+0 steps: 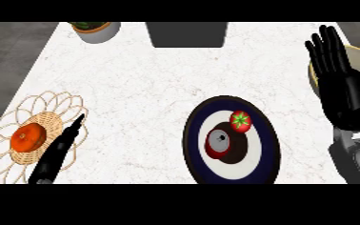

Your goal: Pick the can from the plate and place it in the bowl

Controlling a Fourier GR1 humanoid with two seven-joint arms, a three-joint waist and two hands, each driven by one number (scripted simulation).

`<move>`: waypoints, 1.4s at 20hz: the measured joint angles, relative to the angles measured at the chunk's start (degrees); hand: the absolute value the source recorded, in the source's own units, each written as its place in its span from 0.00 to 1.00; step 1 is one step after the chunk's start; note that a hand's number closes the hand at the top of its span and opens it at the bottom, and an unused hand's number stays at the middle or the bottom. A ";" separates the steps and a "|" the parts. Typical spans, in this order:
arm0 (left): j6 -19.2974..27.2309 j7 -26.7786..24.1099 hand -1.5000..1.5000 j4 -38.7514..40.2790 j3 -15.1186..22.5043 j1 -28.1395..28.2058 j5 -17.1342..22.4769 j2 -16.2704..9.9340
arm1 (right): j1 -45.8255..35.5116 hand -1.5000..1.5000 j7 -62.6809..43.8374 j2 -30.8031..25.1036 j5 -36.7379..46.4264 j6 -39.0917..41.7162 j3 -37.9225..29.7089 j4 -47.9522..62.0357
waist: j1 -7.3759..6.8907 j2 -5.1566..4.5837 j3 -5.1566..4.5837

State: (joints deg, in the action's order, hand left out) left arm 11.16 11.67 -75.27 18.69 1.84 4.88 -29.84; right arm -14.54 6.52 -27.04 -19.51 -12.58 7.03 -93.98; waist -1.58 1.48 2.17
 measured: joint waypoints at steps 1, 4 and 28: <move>0.42 -0.20 0.50 -1.16 -0.47 -0.24 -0.27 -0.46 | -0.25 1.00 0.72 0.72 -0.97 1.63 0.52 0.74 | -0.13 -0.28 -0.34; 1.56 -2.28 0.50 -4.50 -2.08 -4.17 -0.40 -0.16 | -2.20 1.00 1.17 2.91 -5.40 9.97 4.66 2.03 | -1.93 -1.18 -1.09; 7.68 -3.87 0.50 -12.57 -8.02 -17.63 -1.30 5.02 | -22.37 0.00 25.10 -8.62 15.62 45.65 16.09 25.92 | -0.50 -1.86 -2.08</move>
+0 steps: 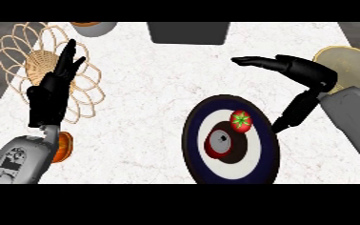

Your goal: Pick the can from the plate and place it in the bowl

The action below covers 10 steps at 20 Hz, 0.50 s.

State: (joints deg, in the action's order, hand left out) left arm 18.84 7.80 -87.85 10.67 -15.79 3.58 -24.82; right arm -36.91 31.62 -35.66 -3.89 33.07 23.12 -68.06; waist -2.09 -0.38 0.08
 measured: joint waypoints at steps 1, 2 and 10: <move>-0.39 0.18 0.50 -0.38 -0.37 0.32 0.30 -0.32 | -0.98 0.00 -0.41 -0.31 1.50 0.21 1.10 -0.63 | 0.09 0.09 0.00; -0.05 0.23 0.50 -0.22 -0.25 0.19 -0.16 -0.02 | -1.86 0.00 -0.67 -0.12 3.15 0.20 2.40 -1.20 | 0.29 0.13 -0.02; -0.42 0.87 0.50 -1.33 -1.36 1.41 -1.30 0.53 | -5.41 0.00 -2.91 2.80 11.65 2.35 9.52 -3.59 | 1.17 0.30 -0.07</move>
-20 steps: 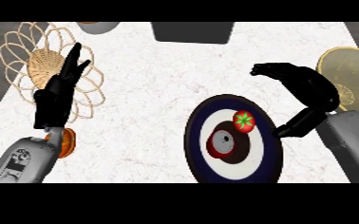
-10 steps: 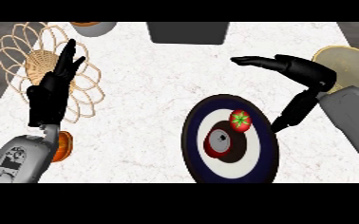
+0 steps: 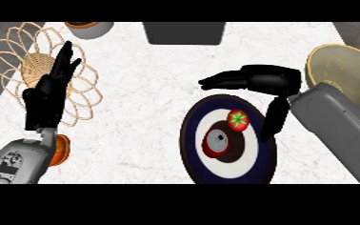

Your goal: Pick the can from the plate and place it in the bowl

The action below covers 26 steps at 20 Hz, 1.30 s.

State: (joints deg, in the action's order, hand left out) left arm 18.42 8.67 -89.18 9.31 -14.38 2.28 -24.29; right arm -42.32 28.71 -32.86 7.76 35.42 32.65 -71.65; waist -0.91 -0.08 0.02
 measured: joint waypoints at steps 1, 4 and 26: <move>-0.25 0.05 0.50 -0.03 -0.22 0.00 -0.04 -0.01 | -0.47 0.00 -0.80 0.81 0.78 0.28 0.78 -0.30 | 0.07 0.01 0.00; -0.66 0.70 0.50 -0.76 -1.04 0.33 -0.10 0.18 | 0.41 0.00 -1.57 2.22 4.02 0.19 3.25 -1.92 | 0.30 0.06 -0.01; -4.97 -1.14 0.50 -1.96 -5.07 2.15 -4.61 5.02 | 4.77 0.00 -2.70 14.30 28.18 -0.05 5.37 5.49 | 0.67 0.12 0.10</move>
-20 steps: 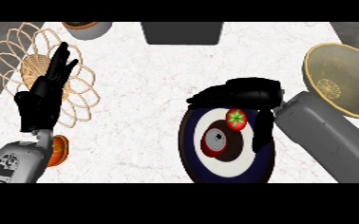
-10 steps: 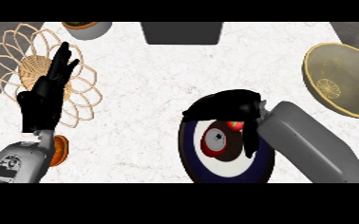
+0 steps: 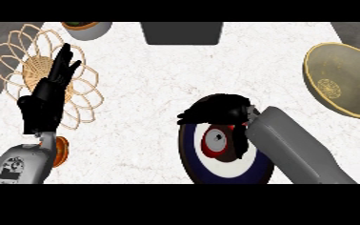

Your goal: Pick the can from the plate and place it in the bowl

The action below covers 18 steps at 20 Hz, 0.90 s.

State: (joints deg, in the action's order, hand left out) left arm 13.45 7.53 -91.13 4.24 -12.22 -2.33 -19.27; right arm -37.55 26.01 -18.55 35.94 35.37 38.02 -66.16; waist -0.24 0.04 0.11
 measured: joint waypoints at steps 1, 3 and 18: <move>-0.27 0.17 0.50 -0.14 -0.13 0.04 -0.11 0.08 | 0.48 0.00 0.69 0.75 1.20 -1.06 0.48 1.20 | -0.05 0.00 0.00; -0.22 1.25 0.50 0.51 -0.32 -1.03 -0.88 0.70 | 1.09 0.00 2.23 2.22 3.13 -2.60 0.66 3.71 | -0.07 -0.07 -0.03; -3.09 0.30 0.50 0.73 -3.17 -0.95 -2.90 2.90 | 2.42 1.00 11.78 7.85 13.25 -10.28 -1.53 8.90 | 0.04 0.21 -0.09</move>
State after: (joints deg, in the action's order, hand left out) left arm 10.36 7.84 -90.41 1.07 -13.17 -5.23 -16.37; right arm -35.13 37.79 -10.70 49.19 25.09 36.49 -57.26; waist -0.21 0.25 0.03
